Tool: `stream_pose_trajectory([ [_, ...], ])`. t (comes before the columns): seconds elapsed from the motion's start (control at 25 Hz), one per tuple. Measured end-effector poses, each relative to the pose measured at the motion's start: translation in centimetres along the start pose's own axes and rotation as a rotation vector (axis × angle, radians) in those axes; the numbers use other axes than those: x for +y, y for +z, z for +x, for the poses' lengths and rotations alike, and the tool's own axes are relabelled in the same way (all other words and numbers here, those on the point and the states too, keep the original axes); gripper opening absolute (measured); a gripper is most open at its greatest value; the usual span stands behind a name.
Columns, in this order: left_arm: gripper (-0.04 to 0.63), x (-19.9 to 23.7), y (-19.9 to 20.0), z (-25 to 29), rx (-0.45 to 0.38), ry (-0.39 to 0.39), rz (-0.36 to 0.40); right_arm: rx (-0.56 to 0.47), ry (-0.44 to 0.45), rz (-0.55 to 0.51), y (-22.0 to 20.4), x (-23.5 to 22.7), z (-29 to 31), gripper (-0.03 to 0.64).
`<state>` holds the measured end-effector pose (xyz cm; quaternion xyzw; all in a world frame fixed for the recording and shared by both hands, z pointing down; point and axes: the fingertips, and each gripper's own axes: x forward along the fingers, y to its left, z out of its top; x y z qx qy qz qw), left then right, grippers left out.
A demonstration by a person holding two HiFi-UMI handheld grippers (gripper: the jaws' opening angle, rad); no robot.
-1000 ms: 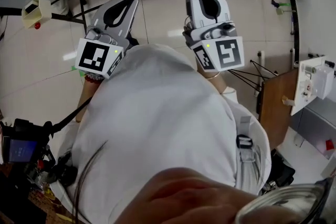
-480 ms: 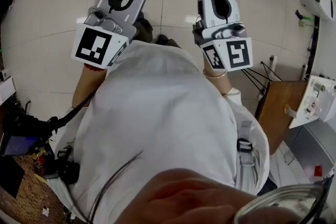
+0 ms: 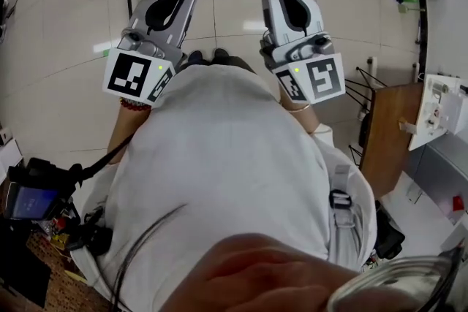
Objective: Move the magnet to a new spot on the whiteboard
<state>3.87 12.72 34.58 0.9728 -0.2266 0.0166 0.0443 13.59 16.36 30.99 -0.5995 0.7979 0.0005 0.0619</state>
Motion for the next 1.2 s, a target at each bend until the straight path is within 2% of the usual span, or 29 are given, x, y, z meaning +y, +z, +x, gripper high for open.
stream_pose_trajectory([
  [0.08,0.006,0.3,0.0,-0.6,-0.01,0.002,-0.011,0.004,0.056,-0.022,0.0,2.1,0.3,0.003],
  [0.16,0.006,0.9,-0.4,-1.4,0.0,0.0,-0.022,0.014,0.072,-0.026,-0.3,3.6,0.8,0.003],
  [0.52,0.006,4.6,-0.5,-4.1,0.037,0.035,-0.045,0.018,0.023,-0.022,0.6,4.1,3.2,0.002],
  [0.68,0.006,2.9,0.1,-4.6,0.026,-0.046,-0.016,0.035,0.059,0.009,0.3,6.4,4.4,0.003],
  [0.88,0.006,2.1,3.0,-4.0,-0.044,-0.102,-0.002,0.052,0.157,-0.05,0.7,9.0,4.9,0.003],
  [1.08,0.006,1.7,3.1,-4.3,-0.01,-0.144,0.062,0.071,0.149,-0.059,0.6,8.4,4.0,0.003],
  [1.2,0.006,0.9,3.9,-4.2,-0.04,-0.162,0.09,0.068,0.149,-0.056,0.7,8.3,3.8,0.003],
])
